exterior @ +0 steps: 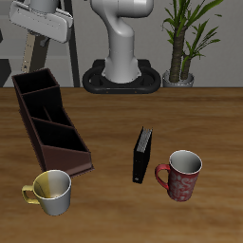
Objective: Place the yellow book into the right desk caddy's right compartment
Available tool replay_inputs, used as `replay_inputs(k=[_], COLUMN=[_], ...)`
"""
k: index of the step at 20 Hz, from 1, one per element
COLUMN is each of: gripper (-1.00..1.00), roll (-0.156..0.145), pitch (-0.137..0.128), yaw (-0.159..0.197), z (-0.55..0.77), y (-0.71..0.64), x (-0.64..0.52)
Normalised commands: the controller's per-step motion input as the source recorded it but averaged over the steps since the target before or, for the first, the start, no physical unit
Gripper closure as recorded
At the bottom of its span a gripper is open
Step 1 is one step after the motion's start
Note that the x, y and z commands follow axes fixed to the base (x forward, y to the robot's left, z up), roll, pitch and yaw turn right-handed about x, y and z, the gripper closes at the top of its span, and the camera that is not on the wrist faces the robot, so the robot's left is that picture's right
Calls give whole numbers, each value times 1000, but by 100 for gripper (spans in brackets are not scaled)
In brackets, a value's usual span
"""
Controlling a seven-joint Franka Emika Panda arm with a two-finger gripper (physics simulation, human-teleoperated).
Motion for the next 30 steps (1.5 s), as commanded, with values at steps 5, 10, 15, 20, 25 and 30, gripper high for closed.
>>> replay_inputs(k=[5,10,15,20,25,30], gripper=[100,100,100,100,100,100], roll=[-34,-23,-27,-31,-12,-5], pitch=[3,3,-10,18,26,18], yaw=[-5,1,13,4,4,3], z=[-154,-131,-140,-165,-204,-122], y=[-46,-47,-47,-80,-55,39], x=[-151,-109,-124,-14,50,43])
